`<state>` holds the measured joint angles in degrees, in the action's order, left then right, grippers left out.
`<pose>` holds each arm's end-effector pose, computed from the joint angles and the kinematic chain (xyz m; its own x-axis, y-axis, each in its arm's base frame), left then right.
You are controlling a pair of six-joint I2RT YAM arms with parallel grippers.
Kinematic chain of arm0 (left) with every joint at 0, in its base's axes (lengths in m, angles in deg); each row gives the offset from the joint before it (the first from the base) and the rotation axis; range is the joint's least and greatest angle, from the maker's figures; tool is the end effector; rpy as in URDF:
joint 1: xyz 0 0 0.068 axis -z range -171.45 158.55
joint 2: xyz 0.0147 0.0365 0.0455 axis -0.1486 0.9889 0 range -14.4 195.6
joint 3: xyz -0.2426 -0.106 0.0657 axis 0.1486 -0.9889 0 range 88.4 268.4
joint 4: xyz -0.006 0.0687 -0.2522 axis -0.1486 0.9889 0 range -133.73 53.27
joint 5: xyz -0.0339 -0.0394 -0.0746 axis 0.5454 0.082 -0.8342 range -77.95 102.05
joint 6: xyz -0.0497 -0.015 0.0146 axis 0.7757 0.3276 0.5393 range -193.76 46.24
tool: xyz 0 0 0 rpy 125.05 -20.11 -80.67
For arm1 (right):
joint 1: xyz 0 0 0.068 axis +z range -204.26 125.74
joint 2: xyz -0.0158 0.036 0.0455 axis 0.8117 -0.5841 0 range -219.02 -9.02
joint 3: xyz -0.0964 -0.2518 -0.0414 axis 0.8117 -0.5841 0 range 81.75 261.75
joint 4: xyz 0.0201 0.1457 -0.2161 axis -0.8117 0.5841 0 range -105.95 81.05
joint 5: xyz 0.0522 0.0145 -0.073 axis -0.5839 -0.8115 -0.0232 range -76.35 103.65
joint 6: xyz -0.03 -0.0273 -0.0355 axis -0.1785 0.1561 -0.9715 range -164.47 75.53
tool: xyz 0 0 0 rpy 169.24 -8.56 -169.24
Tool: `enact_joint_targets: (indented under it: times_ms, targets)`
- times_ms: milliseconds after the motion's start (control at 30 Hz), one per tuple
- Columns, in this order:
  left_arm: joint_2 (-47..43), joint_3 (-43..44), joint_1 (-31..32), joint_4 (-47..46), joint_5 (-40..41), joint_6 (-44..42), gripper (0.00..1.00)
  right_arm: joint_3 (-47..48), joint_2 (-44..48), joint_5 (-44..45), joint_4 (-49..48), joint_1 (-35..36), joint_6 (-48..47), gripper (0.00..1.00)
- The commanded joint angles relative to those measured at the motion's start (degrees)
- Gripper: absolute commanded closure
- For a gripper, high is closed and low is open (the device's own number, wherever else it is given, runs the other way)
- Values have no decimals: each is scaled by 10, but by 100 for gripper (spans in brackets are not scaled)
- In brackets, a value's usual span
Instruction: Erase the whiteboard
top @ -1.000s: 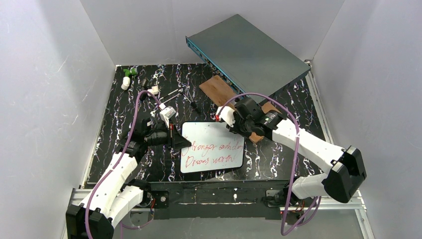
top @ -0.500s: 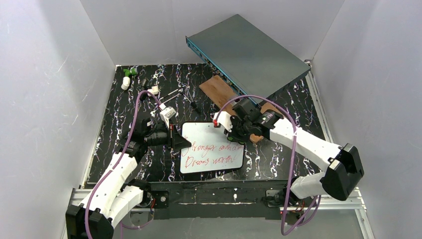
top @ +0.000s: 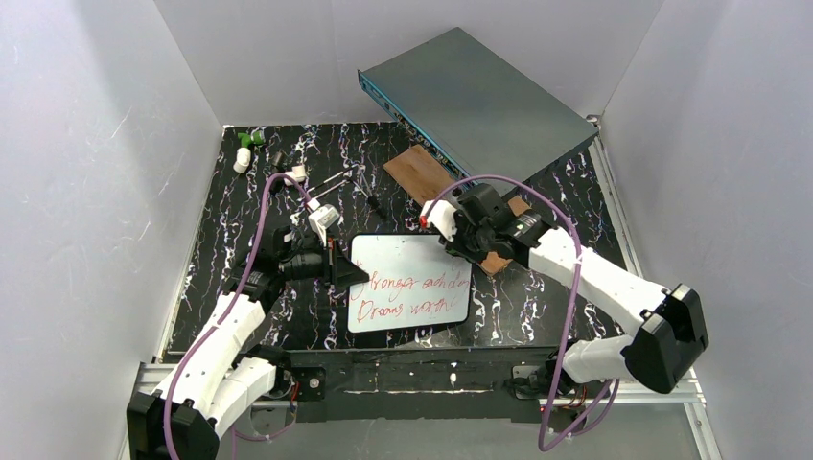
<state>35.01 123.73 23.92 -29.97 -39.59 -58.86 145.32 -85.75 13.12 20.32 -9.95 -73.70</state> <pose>0.1714 -0.0760 0.2678 -0.6493 0.0130 -0.7604 0.6893 0.4326 -0.5811 0.2022 0.1978 0.2899 -0.1311 -0.8104 -0.5710 -0.8788 0.3616 -0.3114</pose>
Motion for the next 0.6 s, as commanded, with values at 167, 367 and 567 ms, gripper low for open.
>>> enact_joint_targets:
  times_ms: [167,367,567]
  targets:
    - [-5,8,16,29,-2,-63,100,-69,44,-72,-20,-23,-33,99]
    - [-4,8,15,30,-2,-63,100,-11,12,-112,10,-2,-20,99]
    - [-4,9,15,30,0,-64,100,36,-7,-42,-5,-1,0,99]
